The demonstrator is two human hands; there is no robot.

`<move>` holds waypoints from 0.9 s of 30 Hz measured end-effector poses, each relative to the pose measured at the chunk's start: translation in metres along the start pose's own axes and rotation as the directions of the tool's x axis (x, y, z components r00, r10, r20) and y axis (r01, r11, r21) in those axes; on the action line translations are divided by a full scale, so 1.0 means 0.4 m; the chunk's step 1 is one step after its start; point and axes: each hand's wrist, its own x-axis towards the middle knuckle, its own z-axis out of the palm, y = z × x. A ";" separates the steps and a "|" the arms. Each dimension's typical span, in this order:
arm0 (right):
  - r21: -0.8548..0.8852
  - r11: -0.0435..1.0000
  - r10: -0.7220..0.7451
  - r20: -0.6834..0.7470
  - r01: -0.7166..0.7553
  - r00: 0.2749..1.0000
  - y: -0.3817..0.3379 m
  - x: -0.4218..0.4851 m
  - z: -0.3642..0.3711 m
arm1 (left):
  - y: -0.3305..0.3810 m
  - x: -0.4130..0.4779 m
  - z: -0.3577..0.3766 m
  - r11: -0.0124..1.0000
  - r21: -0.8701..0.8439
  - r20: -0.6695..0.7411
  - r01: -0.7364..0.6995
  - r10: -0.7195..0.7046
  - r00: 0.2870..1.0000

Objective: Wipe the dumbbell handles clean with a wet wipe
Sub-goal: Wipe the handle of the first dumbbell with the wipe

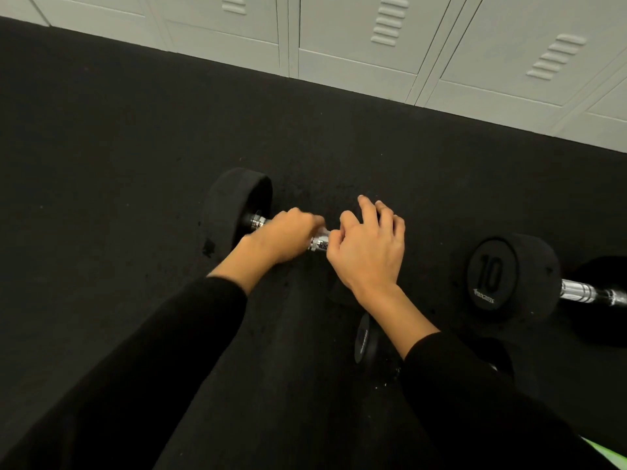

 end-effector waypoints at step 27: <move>0.016 1.000 0.021 -0.014 -0.021 1.000 0.006 0.025 0.006 | 0.014 -0.075 0.128 0.985 -0.167 -0.445 -0.050 -0.030 0.895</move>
